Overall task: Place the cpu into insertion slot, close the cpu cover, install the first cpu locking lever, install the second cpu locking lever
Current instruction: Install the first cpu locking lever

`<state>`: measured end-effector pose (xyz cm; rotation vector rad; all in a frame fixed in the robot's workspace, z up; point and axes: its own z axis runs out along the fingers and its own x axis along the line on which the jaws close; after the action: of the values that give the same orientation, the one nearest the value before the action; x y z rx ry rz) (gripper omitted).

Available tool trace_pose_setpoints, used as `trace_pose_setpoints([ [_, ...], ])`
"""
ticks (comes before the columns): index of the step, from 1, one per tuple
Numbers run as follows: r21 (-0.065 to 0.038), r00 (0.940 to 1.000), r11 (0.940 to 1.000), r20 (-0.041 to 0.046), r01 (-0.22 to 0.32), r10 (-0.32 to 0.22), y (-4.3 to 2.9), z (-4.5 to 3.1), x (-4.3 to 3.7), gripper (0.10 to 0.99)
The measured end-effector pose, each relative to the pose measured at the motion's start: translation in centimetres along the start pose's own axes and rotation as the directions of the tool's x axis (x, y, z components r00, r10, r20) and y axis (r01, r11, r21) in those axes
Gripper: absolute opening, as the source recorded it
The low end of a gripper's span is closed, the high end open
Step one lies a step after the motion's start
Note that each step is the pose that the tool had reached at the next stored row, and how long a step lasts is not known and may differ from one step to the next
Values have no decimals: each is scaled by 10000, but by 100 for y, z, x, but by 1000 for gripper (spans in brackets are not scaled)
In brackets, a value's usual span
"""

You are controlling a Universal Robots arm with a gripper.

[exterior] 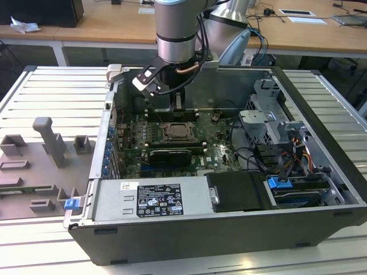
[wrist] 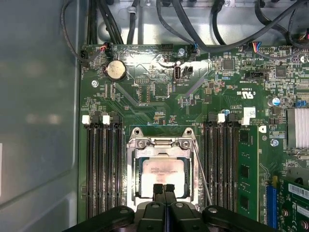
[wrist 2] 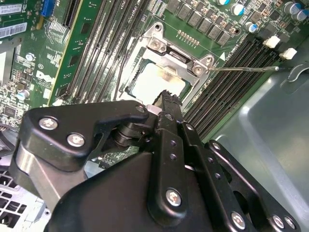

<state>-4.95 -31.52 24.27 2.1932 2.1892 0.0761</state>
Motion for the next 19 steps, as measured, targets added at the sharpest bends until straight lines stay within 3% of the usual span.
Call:
trace_pose_setpoints([
  [9,0,10000,10000,1,0,0,4,-67,0,106],
  [19,20,10000,10000,13,0,0,16,-256,1,106],
])
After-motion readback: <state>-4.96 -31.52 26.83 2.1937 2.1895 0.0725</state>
